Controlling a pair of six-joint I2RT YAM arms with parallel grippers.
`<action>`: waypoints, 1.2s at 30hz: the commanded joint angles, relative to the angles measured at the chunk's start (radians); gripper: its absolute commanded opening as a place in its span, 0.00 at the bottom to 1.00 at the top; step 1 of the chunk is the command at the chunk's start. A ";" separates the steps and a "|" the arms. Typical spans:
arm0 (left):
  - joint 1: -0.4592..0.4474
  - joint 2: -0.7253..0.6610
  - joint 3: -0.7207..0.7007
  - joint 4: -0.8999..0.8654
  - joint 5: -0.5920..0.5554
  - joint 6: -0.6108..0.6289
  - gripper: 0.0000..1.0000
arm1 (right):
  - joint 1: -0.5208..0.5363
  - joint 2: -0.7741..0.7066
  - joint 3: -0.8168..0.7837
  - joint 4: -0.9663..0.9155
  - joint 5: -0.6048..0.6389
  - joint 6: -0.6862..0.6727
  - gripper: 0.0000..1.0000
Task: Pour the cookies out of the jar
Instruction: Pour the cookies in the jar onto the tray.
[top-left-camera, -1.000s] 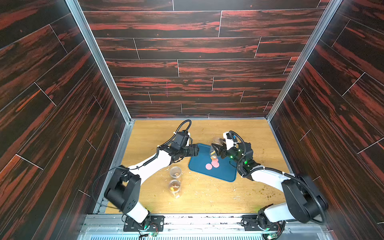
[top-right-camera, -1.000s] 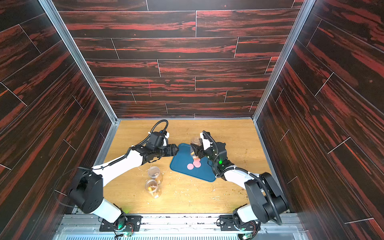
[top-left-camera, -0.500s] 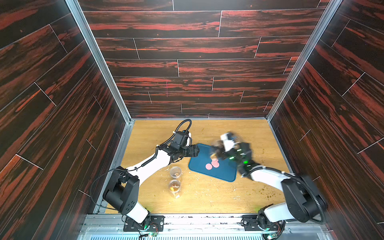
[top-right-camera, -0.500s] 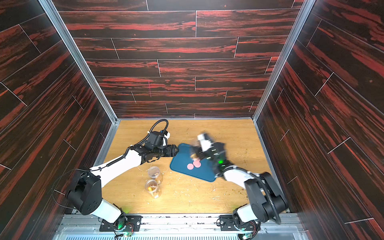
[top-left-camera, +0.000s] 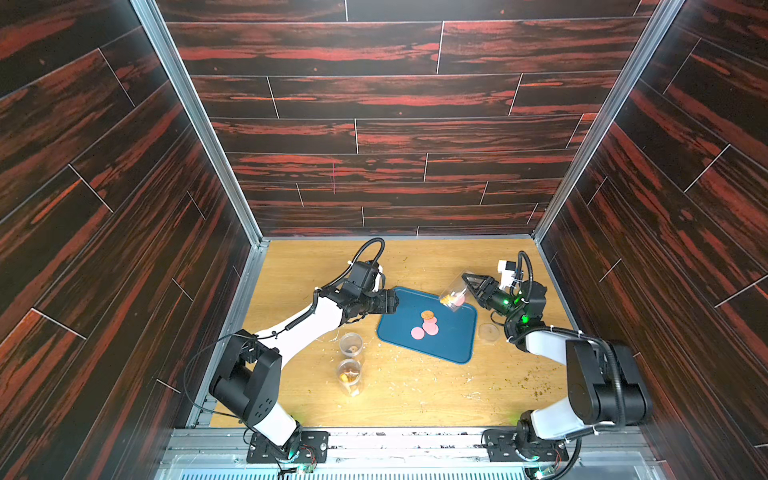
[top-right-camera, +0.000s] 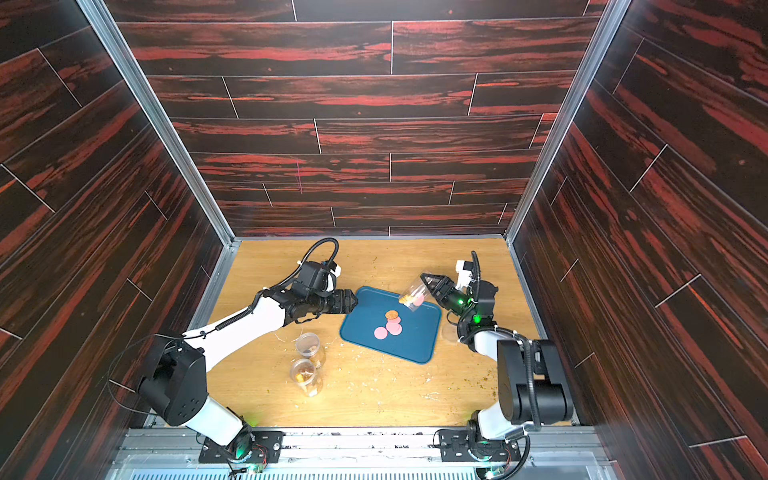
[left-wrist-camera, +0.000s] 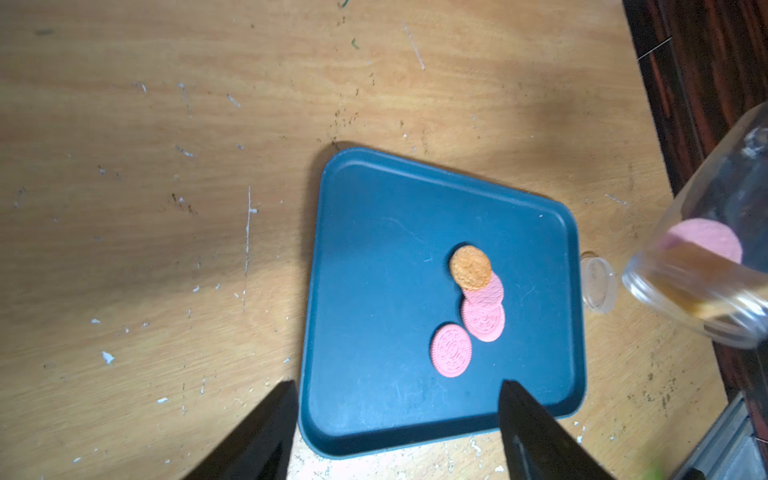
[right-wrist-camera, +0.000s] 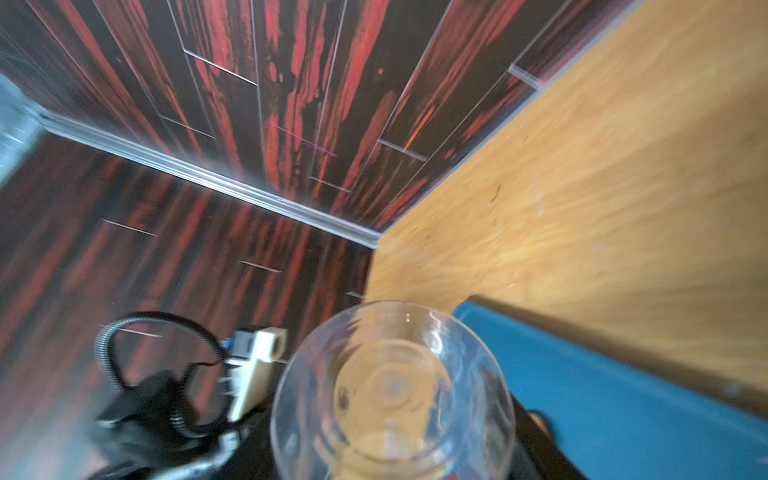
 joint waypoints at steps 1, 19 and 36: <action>0.004 0.000 0.034 -0.034 -0.007 0.012 0.79 | -0.024 0.113 -0.050 0.409 -0.005 0.414 0.48; 0.016 -0.020 0.009 -0.038 -0.007 0.028 0.80 | 0.069 0.039 -0.043 0.259 0.140 0.407 0.44; 0.022 -0.001 -0.010 -0.015 0.047 0.010 0.79 | 0.107 -0.251 -0.090 -0.303 0.331 -0.611 0.44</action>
